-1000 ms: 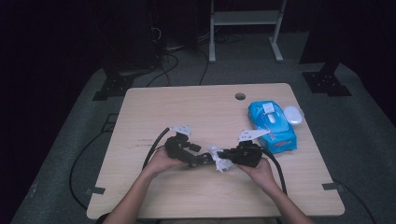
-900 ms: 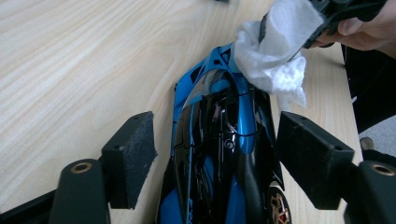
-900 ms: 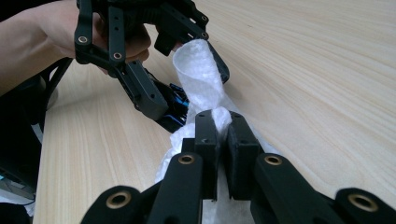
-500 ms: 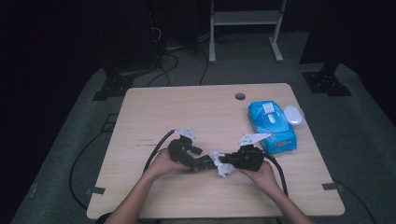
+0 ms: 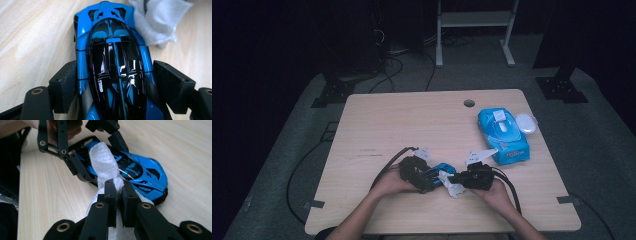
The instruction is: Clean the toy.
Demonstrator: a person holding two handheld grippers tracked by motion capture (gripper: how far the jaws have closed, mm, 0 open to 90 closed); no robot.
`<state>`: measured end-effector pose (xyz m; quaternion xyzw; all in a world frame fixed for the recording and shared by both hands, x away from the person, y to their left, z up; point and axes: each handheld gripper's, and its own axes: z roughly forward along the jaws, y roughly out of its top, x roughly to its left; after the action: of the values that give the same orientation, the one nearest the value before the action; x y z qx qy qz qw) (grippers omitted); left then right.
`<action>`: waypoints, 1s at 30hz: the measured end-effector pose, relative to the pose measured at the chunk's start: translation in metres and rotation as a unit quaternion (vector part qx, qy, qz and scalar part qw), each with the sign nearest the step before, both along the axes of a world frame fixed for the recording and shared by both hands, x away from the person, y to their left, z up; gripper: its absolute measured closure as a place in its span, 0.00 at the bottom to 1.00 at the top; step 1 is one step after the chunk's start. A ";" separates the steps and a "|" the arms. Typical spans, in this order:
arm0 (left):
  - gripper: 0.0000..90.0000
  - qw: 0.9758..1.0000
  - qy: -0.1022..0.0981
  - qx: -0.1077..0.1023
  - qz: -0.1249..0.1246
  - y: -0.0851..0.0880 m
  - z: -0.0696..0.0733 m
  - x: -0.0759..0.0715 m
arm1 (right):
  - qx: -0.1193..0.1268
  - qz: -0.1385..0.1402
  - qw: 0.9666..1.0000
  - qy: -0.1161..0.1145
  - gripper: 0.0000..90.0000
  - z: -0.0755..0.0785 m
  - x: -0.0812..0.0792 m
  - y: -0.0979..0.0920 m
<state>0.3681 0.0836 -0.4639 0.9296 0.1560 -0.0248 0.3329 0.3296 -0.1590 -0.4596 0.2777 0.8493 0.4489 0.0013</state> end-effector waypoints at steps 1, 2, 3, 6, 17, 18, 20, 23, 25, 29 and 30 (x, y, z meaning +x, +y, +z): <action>0.25 1.000 -0.015 0.004 -0.001 -0.001 -0.001 -0.003 | -0.004 0.001 1.000 0.004 0.93 -0.002 0.000 0.000; 0.25 1.000 -0.023 0.006 0.000 -0.001 -0.001 -0.005 | -0.006 0.002 1.000 0.006 0.93 -0.003 0.000 0.000; 0.25 1.000 -0.029 0.009 0.000 -0.001 -0.001 -0.007 | -0.006 0.003 1.000 0.008 0.93 -0.004 0.000 0.001; 0.23 0.999 -0.037 0.000 0.000 0.005 0.002 -0.012 | -0.001 0.002 1.000 0.001 0.93 0.000 -0.003 0.002; 0.13 0.998 -0.062 0.005 0.021 0.014 -0.001 -0.018 | 0.006 -0.025 1.000 0.002 0.93 0.001 0.007 0.005; 0.13 0.997 -0.067 0.014 0.021 0.012 -0.001 -0.018 | 0.008 -0.025 1.000 -0.001 0.93 0.001 0.007 0.006; 0.13 0.997 -0.075 0.015 0.018 0.012 -0.001 -0.021 | 0.007 -0.018 1.000 -0.007 0.93 0.003 0.004 0.012; 0.18 0.997 -0.072 0.010 0.018 0.019 -0.001 -0.026 | -0.007 0.000 1.000 -0.017 0.93 0.004 0.002 0.028; 0.24 0.997 -0.069 -0.002 0.026 0.025 -0.001 -0.030 | -0.007 0.006 1.000 -0.020 0.93 0.004 0.003 0.036; 0.25 0.997 -0.070 -0.011 0.028 0.028 -0.003 -0.030 | 0.004 0.021 1.000 -0.022 0.93 0.004 0.000 0.052; 0.25 0.997 -0.072 -0.013 0.027 0.027 -0.003 -0.030 | 0.006 0.026 0.999 -0.023 0.93 0.004 0.000 0.056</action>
<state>0.3385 0.1103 -0.4671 0.9200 0.1569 0.0491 0.3557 0.3293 -0.1031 -0.4551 0.2449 0.8535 0.4599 0.0079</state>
